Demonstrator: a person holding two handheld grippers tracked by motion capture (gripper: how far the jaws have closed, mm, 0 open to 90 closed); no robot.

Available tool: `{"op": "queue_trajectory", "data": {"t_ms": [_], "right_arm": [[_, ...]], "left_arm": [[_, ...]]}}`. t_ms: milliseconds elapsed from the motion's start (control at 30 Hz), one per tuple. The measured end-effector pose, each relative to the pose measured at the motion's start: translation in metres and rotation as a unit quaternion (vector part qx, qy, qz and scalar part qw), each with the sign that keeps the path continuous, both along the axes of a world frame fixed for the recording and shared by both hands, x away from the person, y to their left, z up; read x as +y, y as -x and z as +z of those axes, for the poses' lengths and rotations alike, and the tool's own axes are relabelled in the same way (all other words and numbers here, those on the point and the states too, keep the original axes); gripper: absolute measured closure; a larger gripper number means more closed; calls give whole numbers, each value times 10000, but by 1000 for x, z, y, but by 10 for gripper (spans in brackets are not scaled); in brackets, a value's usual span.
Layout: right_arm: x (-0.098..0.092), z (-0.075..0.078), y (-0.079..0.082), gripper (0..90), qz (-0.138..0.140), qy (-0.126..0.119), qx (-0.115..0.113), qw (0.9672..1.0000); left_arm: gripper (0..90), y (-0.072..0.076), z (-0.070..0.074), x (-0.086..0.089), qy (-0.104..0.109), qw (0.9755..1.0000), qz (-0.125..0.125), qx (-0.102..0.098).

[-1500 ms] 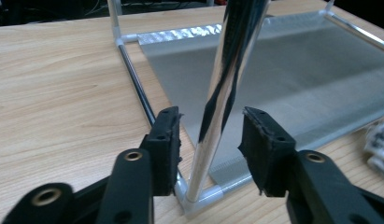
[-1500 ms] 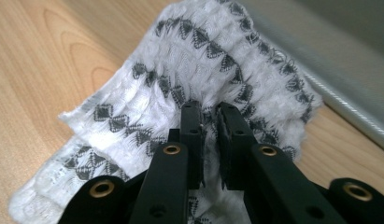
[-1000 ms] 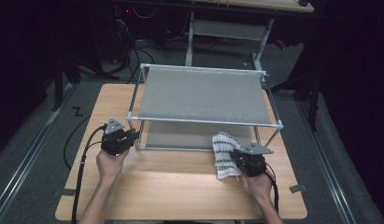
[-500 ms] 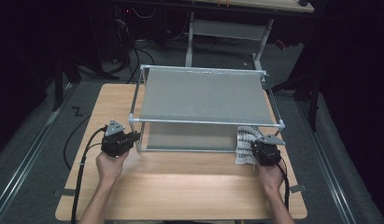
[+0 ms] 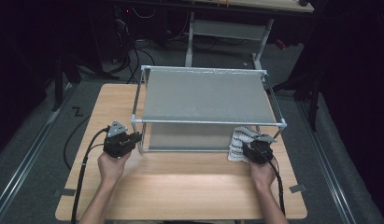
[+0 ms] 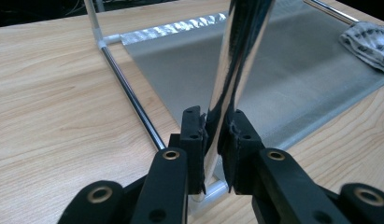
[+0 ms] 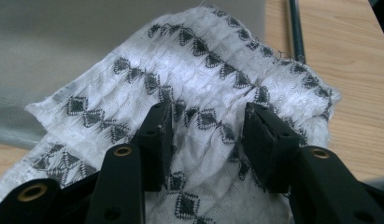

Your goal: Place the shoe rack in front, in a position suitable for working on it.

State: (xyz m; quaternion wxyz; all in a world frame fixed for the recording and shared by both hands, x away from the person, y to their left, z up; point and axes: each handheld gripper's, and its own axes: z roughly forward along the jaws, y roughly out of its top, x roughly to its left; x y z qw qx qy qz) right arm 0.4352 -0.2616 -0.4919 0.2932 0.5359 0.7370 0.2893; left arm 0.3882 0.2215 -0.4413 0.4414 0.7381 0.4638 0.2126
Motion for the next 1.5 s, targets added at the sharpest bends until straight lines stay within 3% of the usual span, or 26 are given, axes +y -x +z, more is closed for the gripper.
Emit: {"op": "queue_trajectory", "data": {"t_ms": [200,300,433,567,667,800,900,1133,1167,1200,1267,1300,1333,1500], "right_arm": [[12,-3,-4,566,191,-7,-8,9998],[11,-6,-6,590,182,-141,10,9997],[18,-5,-13,634,244,109,67,9996],[28,-4,-16,633,281,50,119,9995],[38,-4,-16,610,408,5,151,9991],[50,-1,-15,505,638,-69,241,9976],[51,1,-12,486,747,-73,241,9969],[36,4,-5,478,679,91,206,9974],[24,6,-6,479,563,235,176,9980],[24,6,-6,479,563,235,176,9980],[6,6,-5,515,292,184,264,9991],[6,6,-5,515,292,184,264,9991],[-7,6,-6,575,291,154,277,9991],[-21,4,-9,615,202,-10,280,9994]], "left_arm": [[793,1,0,-3,-20,10000,-82,4],[794,2,0,-4,-36,9999,-113,7],[795,4,0,-6,-54,9999,-121,-8],[794,6,-1,-7,6,9999,-104,-10],[794,6,-1,-7,15,9999,-102,-6],[793,5,-1,-6,29,9999,-122,7],[792,5,-1,-6,32,9999,-108,12],[795,4,0,-12,-19,9999,-141,9],[795,4,0,-13,-30,9999,-128,10],[796,4,0,-13,-30,9999,-128,10],[796,4,0,-13,-30,9999,-123,11],[796,4,0,-13,-30,9999,-123,11],[795,4,0,-13,-15,9999,-127,19],[792,3,-1,-15,70,9998,-160,54]]}}
